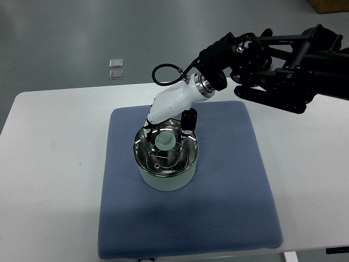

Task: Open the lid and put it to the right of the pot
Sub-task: 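Tighten the right hand's grip around the green lid knob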

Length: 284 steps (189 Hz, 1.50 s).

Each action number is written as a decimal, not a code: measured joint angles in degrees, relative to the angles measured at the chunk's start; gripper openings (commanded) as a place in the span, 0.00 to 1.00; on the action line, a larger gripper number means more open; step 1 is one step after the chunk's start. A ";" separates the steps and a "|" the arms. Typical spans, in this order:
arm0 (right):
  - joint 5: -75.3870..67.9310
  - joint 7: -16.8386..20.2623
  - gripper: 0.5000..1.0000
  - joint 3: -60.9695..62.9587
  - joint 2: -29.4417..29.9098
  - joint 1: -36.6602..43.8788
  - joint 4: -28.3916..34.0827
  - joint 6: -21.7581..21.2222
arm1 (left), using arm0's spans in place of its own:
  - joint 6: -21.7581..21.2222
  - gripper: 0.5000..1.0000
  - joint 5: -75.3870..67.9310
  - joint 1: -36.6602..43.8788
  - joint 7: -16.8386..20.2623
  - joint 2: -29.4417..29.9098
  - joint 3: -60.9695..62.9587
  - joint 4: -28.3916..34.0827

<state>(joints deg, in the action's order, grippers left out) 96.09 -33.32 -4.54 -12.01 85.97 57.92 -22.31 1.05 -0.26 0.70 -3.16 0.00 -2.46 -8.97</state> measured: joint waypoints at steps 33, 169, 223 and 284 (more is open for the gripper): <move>-0.11 -0.27 0.43 0.05 -0.42 -0.22 -0.01 0.33 | 0.00 1.00 0.00 0.00 0.00 0.00 0.00 0.00; -0.31 -0.17 0.43 0.19 -0.77 -2.65 -0.01 4.43 | 0.00 1.00 0.00 -0.01 0.00 0.00 0.00 0.00; -0.35 -0.29 0.32 0.14 -1.54 -2.82 -0.01 5.30 | 0.00 1.00 0.00 0.01 0.00 0.00 0.00 0.00; -0.71 -0.45 0.33 0.21 -1.78 -3.40 -0.01 5.44 | 0.00 1.00 0.00 0.01 0.00 0.00 0.00 0.00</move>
<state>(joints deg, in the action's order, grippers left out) 95.38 -33.77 -4.33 -13.79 82.58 57.92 -16.87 1.05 -0.26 0.71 -3.16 0.00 -2.46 -8.97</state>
